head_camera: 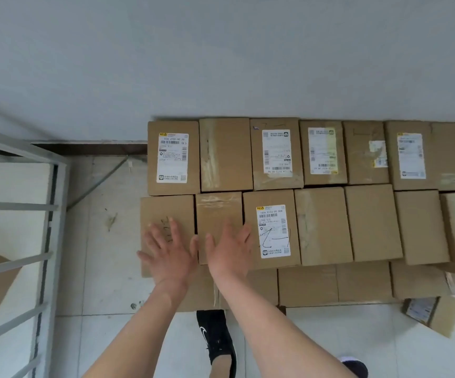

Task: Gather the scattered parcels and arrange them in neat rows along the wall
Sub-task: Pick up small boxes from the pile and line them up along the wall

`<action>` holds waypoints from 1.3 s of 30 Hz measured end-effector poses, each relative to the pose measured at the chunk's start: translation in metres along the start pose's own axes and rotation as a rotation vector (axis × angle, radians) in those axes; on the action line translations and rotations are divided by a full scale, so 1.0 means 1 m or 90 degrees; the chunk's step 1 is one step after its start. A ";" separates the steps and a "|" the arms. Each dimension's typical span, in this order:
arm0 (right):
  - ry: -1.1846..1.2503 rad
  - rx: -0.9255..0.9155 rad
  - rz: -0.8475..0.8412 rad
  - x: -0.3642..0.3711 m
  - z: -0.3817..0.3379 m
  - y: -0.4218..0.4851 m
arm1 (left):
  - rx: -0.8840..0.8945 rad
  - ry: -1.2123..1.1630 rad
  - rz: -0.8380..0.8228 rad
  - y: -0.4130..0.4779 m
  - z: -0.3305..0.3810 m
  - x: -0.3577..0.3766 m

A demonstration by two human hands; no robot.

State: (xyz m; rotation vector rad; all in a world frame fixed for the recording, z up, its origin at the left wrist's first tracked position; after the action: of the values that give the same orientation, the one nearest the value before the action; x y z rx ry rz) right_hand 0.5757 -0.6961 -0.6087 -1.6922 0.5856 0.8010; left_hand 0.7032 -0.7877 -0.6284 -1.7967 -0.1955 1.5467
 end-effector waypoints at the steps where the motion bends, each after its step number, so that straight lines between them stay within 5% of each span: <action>1: 0.016 -0.003 0.001 -0.009 0.007 -0.002 | 0.031 0.017 -0.001 -0.003 0.017 -0.006; 9: 0.128 0.069 0.069 -0.130 0.152 0.007 | 0.260 0.050 0.006 -0.066 0.210 -0.054; 26: 0.192 0.394 0.137 -0.354 0.738 -0.030 | 0.562 0.183 -0.046 -0.355 0.695 0.044; 39: 0.118 0.331 0.172 -0.535 0.884 0.184 | 0.688 0.238 0.039 -0.292 1.020 0.021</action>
State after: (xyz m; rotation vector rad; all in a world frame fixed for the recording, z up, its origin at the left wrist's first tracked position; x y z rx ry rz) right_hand -0.0917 0.0985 -0.4499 -1.2272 1.0678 0.6105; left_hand -0.1124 -0.1299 -0.4603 -1.1456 0.7460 0.9770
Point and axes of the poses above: each hand's wrist, its own y-axis towards the middle knuckle, its own x-axis out of the palm, z = x × y, the point moved 8 cm from there along y, towards the middle knuckle, and after that the axes turned 7 degrees about x, right-handed, at the moved point
